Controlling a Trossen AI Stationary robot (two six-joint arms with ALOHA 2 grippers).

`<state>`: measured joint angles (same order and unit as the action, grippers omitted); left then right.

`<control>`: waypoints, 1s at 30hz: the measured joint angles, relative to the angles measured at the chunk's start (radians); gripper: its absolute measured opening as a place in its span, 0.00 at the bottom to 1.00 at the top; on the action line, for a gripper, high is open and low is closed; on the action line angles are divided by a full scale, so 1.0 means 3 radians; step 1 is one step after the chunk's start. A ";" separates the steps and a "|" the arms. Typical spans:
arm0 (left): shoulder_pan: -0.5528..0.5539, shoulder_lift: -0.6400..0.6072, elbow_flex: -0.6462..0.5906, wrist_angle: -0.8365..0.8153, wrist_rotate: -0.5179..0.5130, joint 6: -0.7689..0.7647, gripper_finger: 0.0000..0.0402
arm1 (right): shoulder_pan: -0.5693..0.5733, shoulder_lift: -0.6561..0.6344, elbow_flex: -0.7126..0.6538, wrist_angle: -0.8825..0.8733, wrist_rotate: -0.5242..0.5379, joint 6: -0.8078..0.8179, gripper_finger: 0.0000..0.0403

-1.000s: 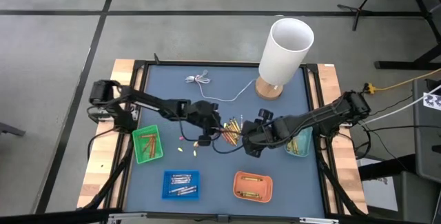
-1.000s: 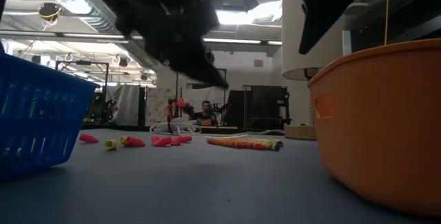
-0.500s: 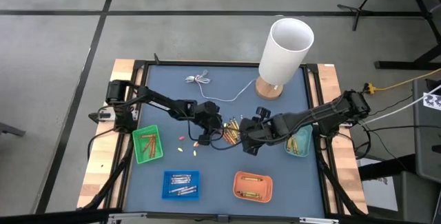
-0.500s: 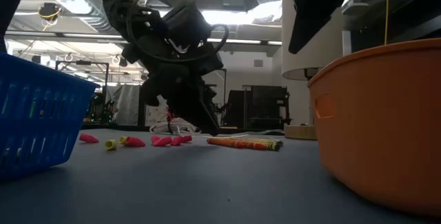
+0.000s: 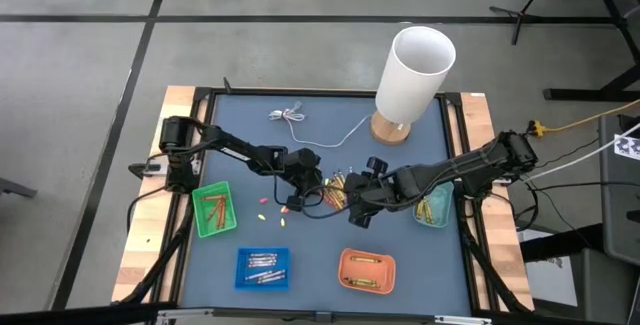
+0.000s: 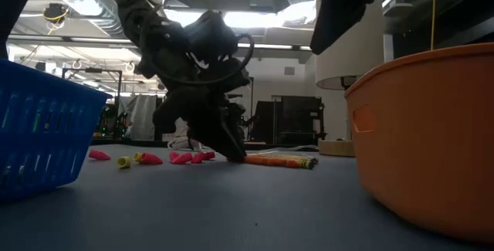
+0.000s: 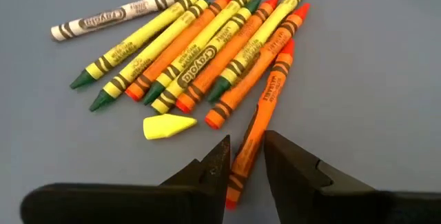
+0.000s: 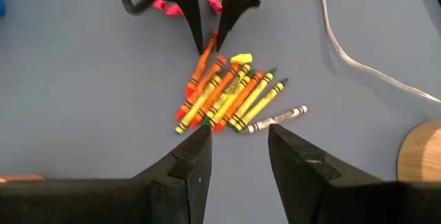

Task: Sort crayons
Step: Put the orange crayon into the green bin

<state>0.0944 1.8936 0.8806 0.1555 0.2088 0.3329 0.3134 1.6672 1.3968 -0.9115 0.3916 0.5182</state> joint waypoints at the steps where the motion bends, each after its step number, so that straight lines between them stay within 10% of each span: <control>1: 0.0000 0.0015 0.0003 0.0001 0.0000 -0.0009 0.21 | 0.0000 0.0000 0.0000 0.0008 0.0000 0.0000 0.35; 30: -0.0004 -0.0002 0.0000 -0.0120 0.0078 -0.0187 0.02 | 0.0001 -0.0245 -0.0431 -0.0288 0.0203 0.0113 0.35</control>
<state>0.0933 1.8929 0.8807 0.1195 0.2323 0.2768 0.3138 1.5937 1.2675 -0.9981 0.4524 0.5522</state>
